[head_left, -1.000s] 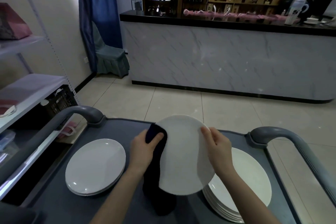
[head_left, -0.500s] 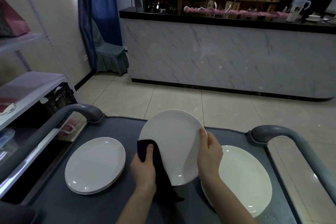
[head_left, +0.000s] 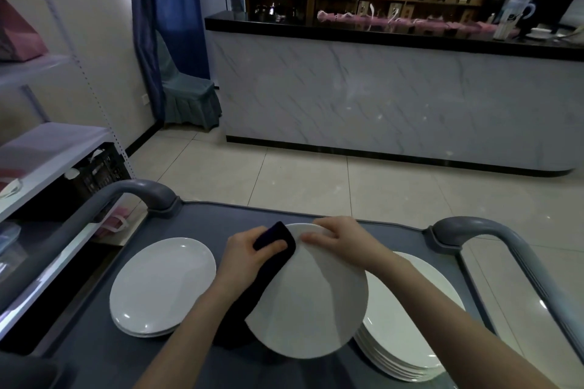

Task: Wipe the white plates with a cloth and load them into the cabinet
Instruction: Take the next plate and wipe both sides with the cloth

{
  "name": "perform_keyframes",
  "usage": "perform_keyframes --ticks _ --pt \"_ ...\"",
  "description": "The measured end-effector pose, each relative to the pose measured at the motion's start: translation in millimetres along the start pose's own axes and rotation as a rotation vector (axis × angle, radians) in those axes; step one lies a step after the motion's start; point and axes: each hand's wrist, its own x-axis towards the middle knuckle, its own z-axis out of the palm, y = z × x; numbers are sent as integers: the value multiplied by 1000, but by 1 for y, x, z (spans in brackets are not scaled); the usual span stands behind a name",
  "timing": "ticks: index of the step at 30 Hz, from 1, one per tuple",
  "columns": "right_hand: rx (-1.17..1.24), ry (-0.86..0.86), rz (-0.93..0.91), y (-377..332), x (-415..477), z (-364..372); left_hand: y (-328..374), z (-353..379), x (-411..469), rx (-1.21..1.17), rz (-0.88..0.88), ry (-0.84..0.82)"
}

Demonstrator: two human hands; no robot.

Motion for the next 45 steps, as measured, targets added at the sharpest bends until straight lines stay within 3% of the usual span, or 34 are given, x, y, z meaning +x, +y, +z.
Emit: perform_keyframes --ticks 4,9,11,13,16,21,23,26,30,35,37,40,43,45 --pt "105 200 13 11 -6 11 -13 1 -9 -189 -149 139" --pt "554 673 264 12 -16 40 -28 47 -43 -493 -480 524" --pt "617 755 335 13 -18 52 -25 66 -53 -535 -547 633" --pt "612 764 344 15 -22 59 -22 65 -50 -529 -544 623" --pt "554 705 285 21 -27 47 -19 36 -31 -335 -392 494" --pt "226 326 105 18 -23 16 -2 0 2 27 -62 53" --pt "161 266 75 15 -19 14 1 2 6 65 -40 9" --pt "244 392 108 17 -18 16 -4 8 1 -20 -136 190" --pt "520 706 253 12 -22 38 -15 33 -20 -242 -437 558" --pt "810 990 483 -3 -18 83 -10 73 -38 -497 -641 696" --pt "785 918 469 1 -20 84 -13 70 -35 -521 -650 669" --pt "546 674 364 13 -28 74 -19 54 -26 -531 -647 665" --pt "359 557 143 22 -43 60 -23 40 -20 -525 -668 685" --pt "1 480 -77 27 -50 51 -26 34 -18 -525 -686 678"
